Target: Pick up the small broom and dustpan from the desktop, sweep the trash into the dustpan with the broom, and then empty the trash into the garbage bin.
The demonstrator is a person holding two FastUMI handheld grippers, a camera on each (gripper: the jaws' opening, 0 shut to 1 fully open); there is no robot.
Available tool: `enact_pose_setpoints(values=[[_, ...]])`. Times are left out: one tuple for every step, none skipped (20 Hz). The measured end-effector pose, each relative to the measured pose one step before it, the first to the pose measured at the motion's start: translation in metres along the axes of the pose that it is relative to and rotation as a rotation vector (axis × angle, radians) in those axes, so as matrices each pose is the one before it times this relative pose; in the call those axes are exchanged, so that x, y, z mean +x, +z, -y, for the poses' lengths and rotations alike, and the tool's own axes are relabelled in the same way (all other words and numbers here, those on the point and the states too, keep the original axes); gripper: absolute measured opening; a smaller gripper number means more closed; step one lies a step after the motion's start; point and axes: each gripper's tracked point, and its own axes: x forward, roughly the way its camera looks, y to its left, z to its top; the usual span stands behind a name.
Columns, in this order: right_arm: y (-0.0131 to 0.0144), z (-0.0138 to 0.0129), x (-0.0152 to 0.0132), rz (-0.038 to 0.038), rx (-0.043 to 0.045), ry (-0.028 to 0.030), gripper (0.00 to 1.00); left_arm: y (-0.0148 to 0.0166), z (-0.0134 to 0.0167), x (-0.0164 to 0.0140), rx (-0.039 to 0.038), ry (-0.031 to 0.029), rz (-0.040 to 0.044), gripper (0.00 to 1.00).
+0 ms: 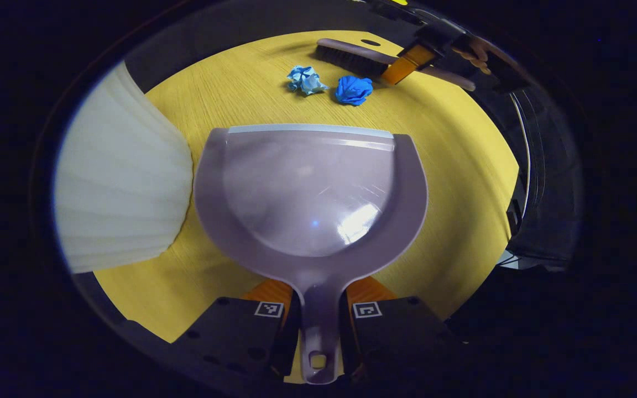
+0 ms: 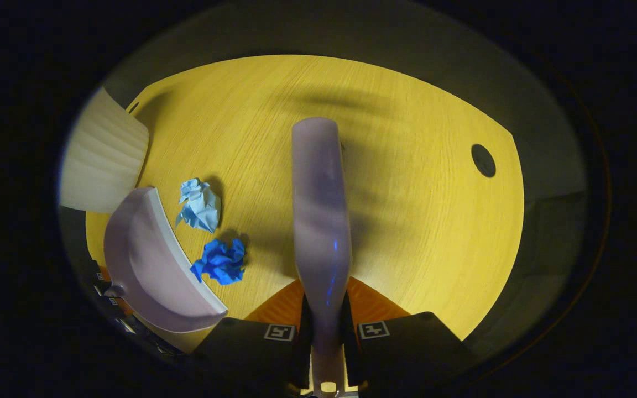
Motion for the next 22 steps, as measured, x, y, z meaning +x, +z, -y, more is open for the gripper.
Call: enact_pose_setpoints(values=[[-0.00159, -0.00439, 0.00177, -0.00559, -0.03080, 0.00522, 0.27, 0.00109, -0.00369, -0.00052, 0.02021, 0.00224, -0.00660, 0.29], [-0.00127, -0.00396, 0.00340, -0.00288, -0.04103, 0.00170, 0.27, 0.00124, -0.00304, -0.00062, 0.01911, 0.00347, -0.00620, 0.29], [-0.00434, -0.00697, 0.00259, -0.01205, -0.03542, 0.00411, 0.27, 0.00161, -0.00329, 0.00039, 0.01930, 0.00335, -0.00254, 0.29], [-0.00333, -0.01089, 0.00096, -0.01538, -0.03185, 0.02044, 0.27, 0.00201, -0.00354, 0.00103, 0.02233, 0.00406, 0.00479, 0.29], [0.00019, -0.01026, 0.00079, 0.00131, -0.03760, 0.01739, 0.27, 0.00268, -0.00441, 0.00101, 0.01677, 0.00569, 0.01120, 0.29], [-0.00122, -0.00965, 0.00011, -0.00276, -0.04009, 0.01543, 0.27, 0.00077, -0.00174, 0.00110, 0.01178, -0.00454, 0.00207, 0.29], [-0.00534, -0.01091, -0.00100, -0.01671, -0.03775, 0.02051, 0.27, -0.00057, -0.00250, -0.00056, 0.01423, 0.00005, -0.00147, 0.29], [-0.00596, -0.00957, -0.00149, -0.02500, -0.04001, 0.01952, 0.27, 0.00081, -0.00226, 0.00059, 0.01587, 0.00165, -0.00598, 0.29], [-0.00366, -0.00872, 0.00041, -0.01743, -0.04435, 0.01388, 0.27, 0.00014, -0.00305, 0.00095, 0.01285, 0.00593, -0.00490, 0.29], [-0.00074, -0.00730, -0.00057, -0.00219, -0.03724, 0.00347, 0.27, 0.00042, -0.00081, 0.00000, 0.00955, 0.00257, 0.00239, 0.29], [-0.00343, -0.00736, -0.00223, -0.00123, -0.01663, 0.01282, 0.27, 0.00064, 0.00134, -0.00039, 0.00094, -0.00079, 0.00858, 0.29], [-0.00212, -0.00665, -0.00457, -0.00028, 0.00998, 0.02795, 0.27, 0.00009, 0.00059, -0.00056, -0.00625, -0.00389, 0.00682, 0.29], [-0.00144, -0.00348, -0.00017, 0.00800, 0.04109, 0.05155, 0.28, -0.00055, 0.00038, 0.00250, -0.00962, -0.00721, 0.00699, 0.30], [-0.00353, -0.00844, -0.00062, 0.00038, 0.05300, 0.06131, 0.28, -0.00012, 0.00193, 0.00176, -0.01224, -0.00826, 0.00809, 0.30], [-0.00253, 0.00065, -0.00028, -0.00111, 0.02889, 0.03107, 0.28, -0.00031, 0.00144, 0.00093, -0.00791, -0.01194, 0.01387, 0.29], [-0.00094, 0.00658, 0.00019, -0.00574, 0.00413, -0.01149, 0.28, -0.00012, 0.00207, 0.00222, -0.00855, -0.01363, 0.01177, 0.29], [0.00070, 0.00429, -0.00019, 0.00613, -0.00920, -0.02701, 0.28, 0.00110, 0.00109, -0.00108, -0.00993, -0.01142, 0.00382, 0.29], [0.00249, 0.00705, -0.00027, 0.00626, -0.00553, -0.02446, 0.28, -0.00022, 0.00112, 0.00064, -0.00452, -0.00583, 0.00743, 0.30], [0.00340, 0.00201, -0.00228, 0.00901, 0.01199, -0.01204, 0.28, -0.00041, -0.00009, 0.00173, -0.00472, -0.00474, 0.00520, 0.29], [0.00274, 0.00163, -0.00280, 0.01112, 0.01931, 0.00086, 0.28, 0.00108, 0.00150, -0.00012, -0.00719, -0.00576, 0.00563, 0.30], [-0.00082, 0.00318, -0.00346, 0.01159, 0.02312, 0.00028, 0.28, 0.00144, 0.00422, -0.00105, -0.03092, -0.02359, 0.00268, 0.30], [0.00200, 0.00643, -0.00315, 0.01474, 0.01542, -0.00641, 0.28, 0.00296, 0.00858, -0.00252, -0.02853, -0.02948, 0.00777, 0.29]])
